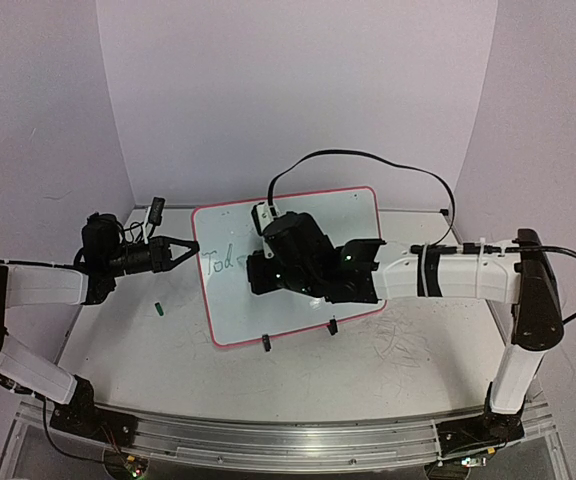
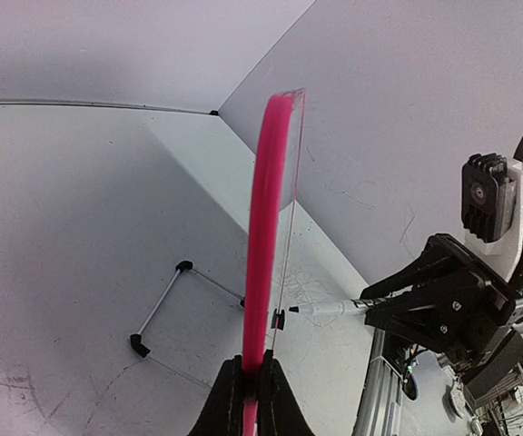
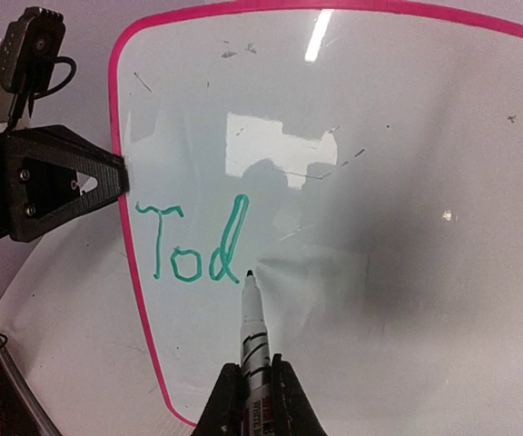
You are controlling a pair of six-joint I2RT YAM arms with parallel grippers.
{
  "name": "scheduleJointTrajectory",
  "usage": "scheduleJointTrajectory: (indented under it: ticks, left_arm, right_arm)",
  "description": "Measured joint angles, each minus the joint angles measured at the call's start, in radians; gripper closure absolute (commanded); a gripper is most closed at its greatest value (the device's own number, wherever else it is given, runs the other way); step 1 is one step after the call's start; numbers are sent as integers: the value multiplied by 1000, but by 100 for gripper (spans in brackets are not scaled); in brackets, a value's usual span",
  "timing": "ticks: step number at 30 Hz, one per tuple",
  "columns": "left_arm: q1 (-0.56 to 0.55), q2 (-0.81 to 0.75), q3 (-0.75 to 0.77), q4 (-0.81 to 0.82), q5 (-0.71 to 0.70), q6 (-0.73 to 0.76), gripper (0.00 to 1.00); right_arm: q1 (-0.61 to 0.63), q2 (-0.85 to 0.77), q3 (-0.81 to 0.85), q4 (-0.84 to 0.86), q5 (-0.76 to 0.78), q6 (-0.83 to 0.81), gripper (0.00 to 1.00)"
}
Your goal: Write a sentence on the whiteboard
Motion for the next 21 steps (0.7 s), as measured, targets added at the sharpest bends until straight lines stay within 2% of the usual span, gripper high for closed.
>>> scheduleJointTrajectory:
  ticks: [21]
  left_arm:
    - [0, -2, 0, 0, 4, 0, 100]
  right_arm:
    - [-4, 18, 14, 11, 2, -22, 100]
